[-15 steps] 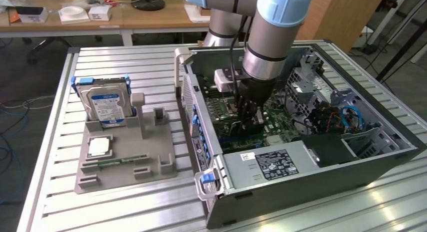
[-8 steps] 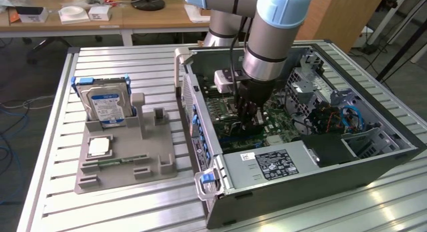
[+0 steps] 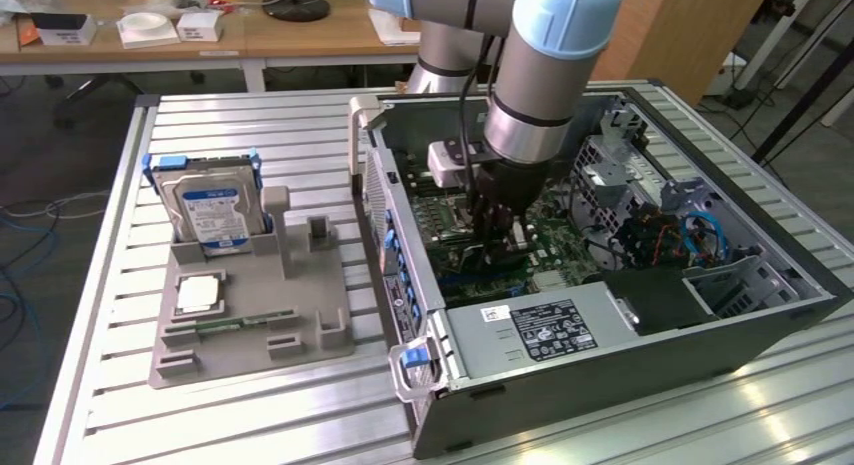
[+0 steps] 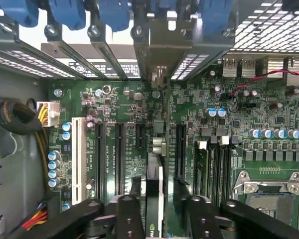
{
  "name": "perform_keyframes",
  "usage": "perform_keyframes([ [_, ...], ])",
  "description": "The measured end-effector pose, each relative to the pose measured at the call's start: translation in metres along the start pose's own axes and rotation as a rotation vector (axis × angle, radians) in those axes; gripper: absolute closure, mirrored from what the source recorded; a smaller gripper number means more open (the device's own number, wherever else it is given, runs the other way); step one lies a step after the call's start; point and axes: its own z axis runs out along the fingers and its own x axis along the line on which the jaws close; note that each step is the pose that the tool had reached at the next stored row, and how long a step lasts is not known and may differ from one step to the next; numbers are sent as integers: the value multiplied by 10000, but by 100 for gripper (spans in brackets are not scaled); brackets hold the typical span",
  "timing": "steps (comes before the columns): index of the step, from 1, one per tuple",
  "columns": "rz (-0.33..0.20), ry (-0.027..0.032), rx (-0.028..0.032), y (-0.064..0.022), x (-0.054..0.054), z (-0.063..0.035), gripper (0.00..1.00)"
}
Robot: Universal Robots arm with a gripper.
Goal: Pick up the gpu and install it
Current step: 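Insert the gpu into the slot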
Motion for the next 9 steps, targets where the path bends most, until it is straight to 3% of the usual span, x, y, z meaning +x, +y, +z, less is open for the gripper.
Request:
perform_keyframes([
  [4, 0, 2, -2, 1, 1, -29, 60],
  [9, 0, -2, 0, 4, 1, -203, 60],
])
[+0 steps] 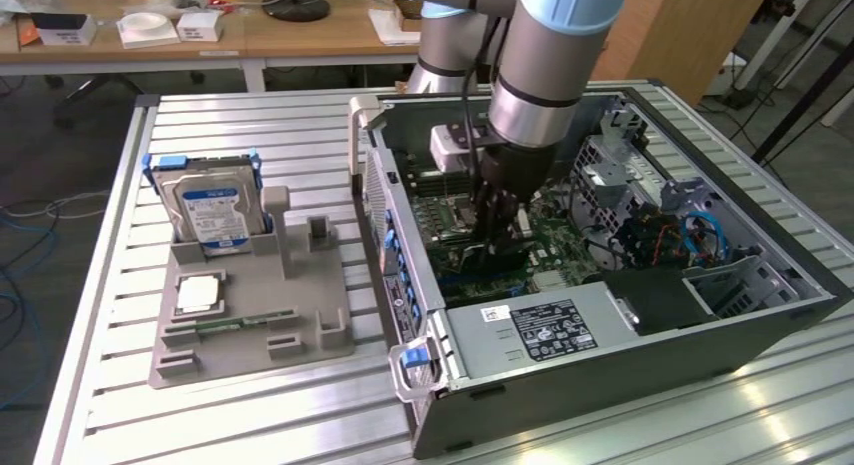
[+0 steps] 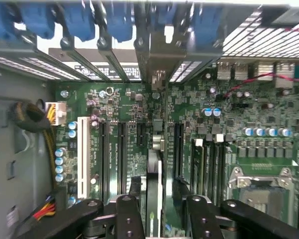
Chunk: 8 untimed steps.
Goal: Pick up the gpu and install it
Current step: 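Insert the gpu into the slot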
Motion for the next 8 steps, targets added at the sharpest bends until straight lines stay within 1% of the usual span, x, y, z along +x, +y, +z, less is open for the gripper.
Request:
perform_keyframes([
  [3, -2, 2, -1, 2, 0, -140, 60],
  [5, -1, 1, -1, 5, 0, -211, 60],
  [6, 0, 1, -1, 6, 0, -226, 60],
  [7, -1, -21, 4, 7, 1, -228, 60],
  [8, -1, -22, 4, 7, 0, -231, 60],
])
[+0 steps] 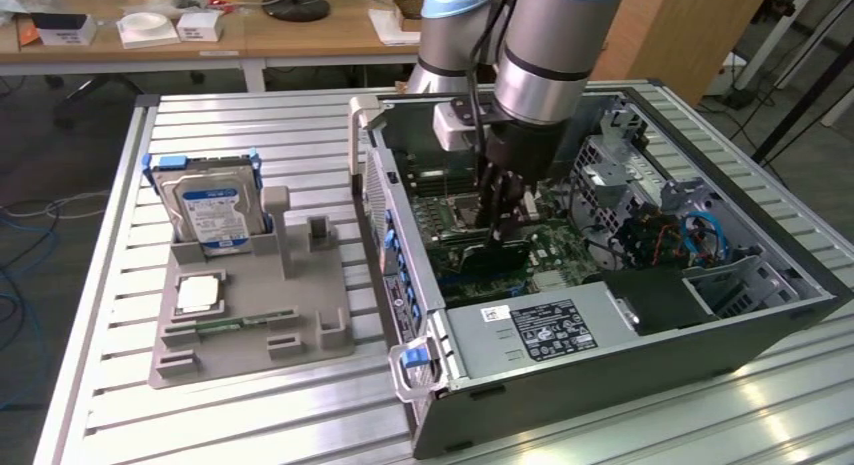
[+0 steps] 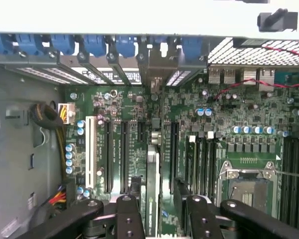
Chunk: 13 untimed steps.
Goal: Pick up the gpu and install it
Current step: 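Insert the gpu into the slot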
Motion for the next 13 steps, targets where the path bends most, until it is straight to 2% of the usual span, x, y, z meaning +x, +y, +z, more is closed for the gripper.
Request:
perform_keyframes([
  [3, 1, 0, -1, 0, 0, -10, 62],
  [4, 1, 0, -1, 1, 0, -13, 68],
  [5, 1, 1, -1, 0, 0, -17, 68],
  [8, 1, 1, -1, 0, 0, -26, 86],
  [10, 1, 1, -2, 1, 0, -33, 89],
  [13, 0, 1, -1, 1, 0, -42, 89],
])
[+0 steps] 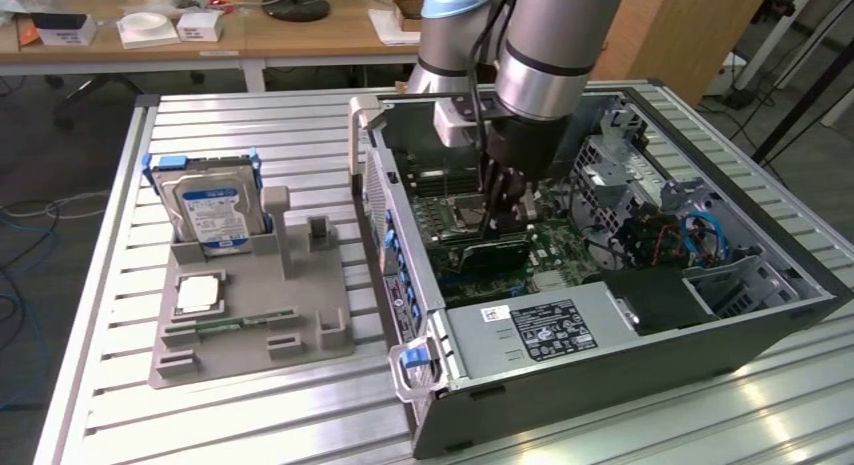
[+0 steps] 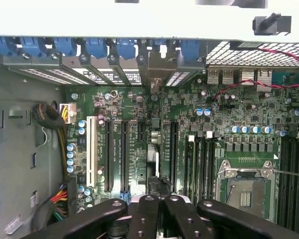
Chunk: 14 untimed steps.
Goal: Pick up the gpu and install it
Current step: 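Insert the gpu into the slot, then press down on the gpu until it lock into place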
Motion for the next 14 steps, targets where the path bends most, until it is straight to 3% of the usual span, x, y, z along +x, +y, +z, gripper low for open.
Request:
perform_keyframes([
  [14, 0, 0, 0, 1, 0, -45, 89],
])
